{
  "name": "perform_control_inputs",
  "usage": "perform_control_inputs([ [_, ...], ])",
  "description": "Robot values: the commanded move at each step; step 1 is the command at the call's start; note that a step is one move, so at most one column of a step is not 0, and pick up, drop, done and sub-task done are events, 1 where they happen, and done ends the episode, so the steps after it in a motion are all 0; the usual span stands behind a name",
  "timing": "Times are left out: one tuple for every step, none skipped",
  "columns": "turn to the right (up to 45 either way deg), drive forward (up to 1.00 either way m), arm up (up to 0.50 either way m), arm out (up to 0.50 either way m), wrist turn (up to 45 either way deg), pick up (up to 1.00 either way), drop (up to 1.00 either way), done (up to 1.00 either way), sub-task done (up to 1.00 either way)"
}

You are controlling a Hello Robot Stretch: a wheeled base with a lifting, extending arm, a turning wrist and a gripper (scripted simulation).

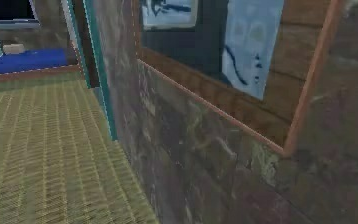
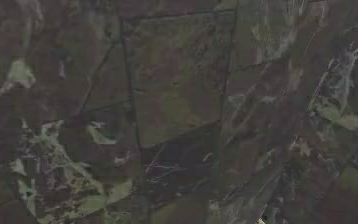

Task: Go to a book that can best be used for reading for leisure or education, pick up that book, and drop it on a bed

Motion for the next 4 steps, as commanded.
perform_control_inputs([
  [-45.0, 0.0, 0.0, 0.0, 0.0, 0.0, 0.0, 0.0, 0.0],
  [-45.0, 0.0, 0.0, 0.0, 0.0, 0.0, 0.0, 0.0, 0.0],
  [-33.0, 0.0, 0.0, 0.0, 0.0, 0.0, 0.0, 0.0, 0.0],
  [0.0, 0.05, 0.0, 0.0, 0.0, 0.0, 0.0, 0.0, 0.0],
])
